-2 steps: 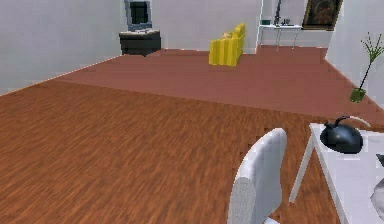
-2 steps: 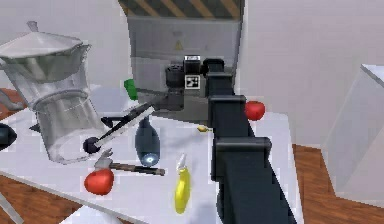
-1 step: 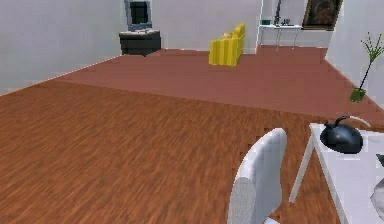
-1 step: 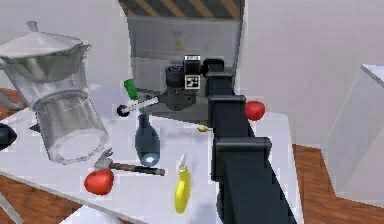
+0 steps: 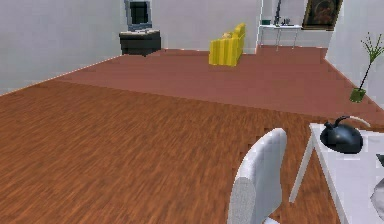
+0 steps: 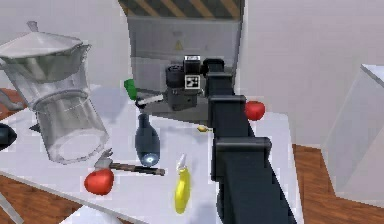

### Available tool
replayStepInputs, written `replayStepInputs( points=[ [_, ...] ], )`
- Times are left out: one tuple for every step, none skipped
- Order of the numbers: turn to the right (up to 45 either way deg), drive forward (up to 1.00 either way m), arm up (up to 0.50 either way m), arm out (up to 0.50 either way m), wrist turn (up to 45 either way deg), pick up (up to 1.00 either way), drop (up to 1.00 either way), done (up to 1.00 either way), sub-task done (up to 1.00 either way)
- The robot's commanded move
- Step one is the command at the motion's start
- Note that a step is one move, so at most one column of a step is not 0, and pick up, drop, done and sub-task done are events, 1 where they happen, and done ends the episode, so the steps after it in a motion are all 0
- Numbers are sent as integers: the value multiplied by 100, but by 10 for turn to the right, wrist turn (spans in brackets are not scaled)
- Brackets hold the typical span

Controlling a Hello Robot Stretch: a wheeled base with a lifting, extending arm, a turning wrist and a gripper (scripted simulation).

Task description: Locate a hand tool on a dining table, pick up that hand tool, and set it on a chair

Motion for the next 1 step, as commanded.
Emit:
replayStepInputs(
  points=[
    [0,0,-2,0,0,0,0,0,0]
  ],
)
